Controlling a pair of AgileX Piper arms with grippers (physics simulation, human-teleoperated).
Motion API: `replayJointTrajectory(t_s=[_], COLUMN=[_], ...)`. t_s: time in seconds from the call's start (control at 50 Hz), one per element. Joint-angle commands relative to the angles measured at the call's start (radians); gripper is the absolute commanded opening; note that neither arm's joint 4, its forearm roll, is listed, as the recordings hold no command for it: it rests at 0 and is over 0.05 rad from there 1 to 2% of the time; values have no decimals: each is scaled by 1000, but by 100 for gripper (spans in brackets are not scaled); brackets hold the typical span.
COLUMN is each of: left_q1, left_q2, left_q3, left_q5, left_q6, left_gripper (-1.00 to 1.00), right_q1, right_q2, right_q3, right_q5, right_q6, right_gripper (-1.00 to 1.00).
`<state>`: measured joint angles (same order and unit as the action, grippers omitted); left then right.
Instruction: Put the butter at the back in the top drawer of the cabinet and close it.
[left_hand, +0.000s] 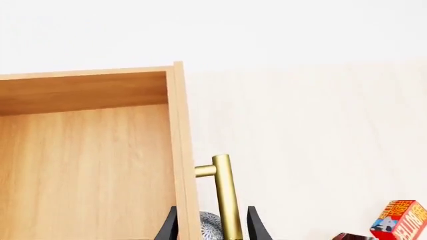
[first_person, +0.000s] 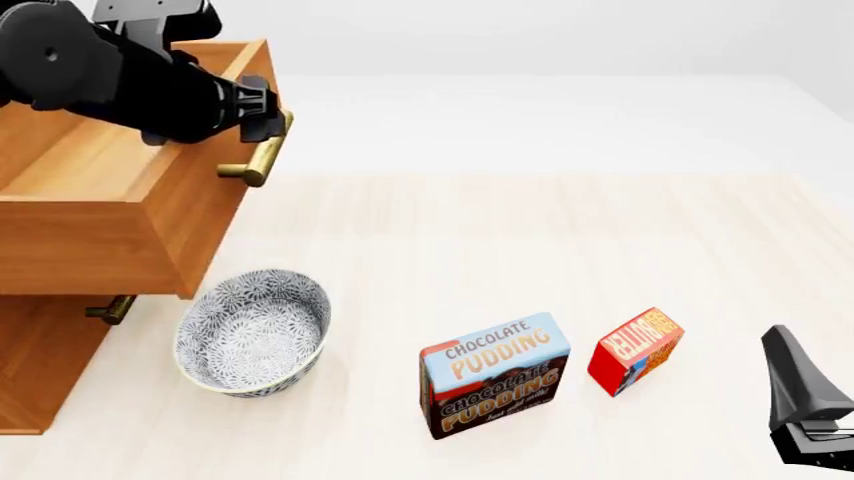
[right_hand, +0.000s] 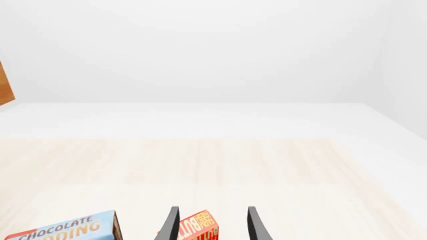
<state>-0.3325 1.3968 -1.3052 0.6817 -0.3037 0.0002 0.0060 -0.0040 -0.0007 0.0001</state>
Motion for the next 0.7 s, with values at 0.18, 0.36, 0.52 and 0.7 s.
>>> replayJointTrajectory(t_s=[0.18,0.36,0.52,0.7], left_q1=[-32,-8,4,21], left_q2=[64,43,37,20], left_q3=[-53,-125,-162,-207], left_q5=[84,158,195,243], left_q6=[125,169,197,228], left_gripper=[100,100,100,100], right_q1=[0,0,0,0], right_q2=[0,0,0,0], right_q3=[0,0,0,0], right_q5=[0,0,0,0], right_q6=[0,0,0,0], right_gripper=[100,100,100,100])
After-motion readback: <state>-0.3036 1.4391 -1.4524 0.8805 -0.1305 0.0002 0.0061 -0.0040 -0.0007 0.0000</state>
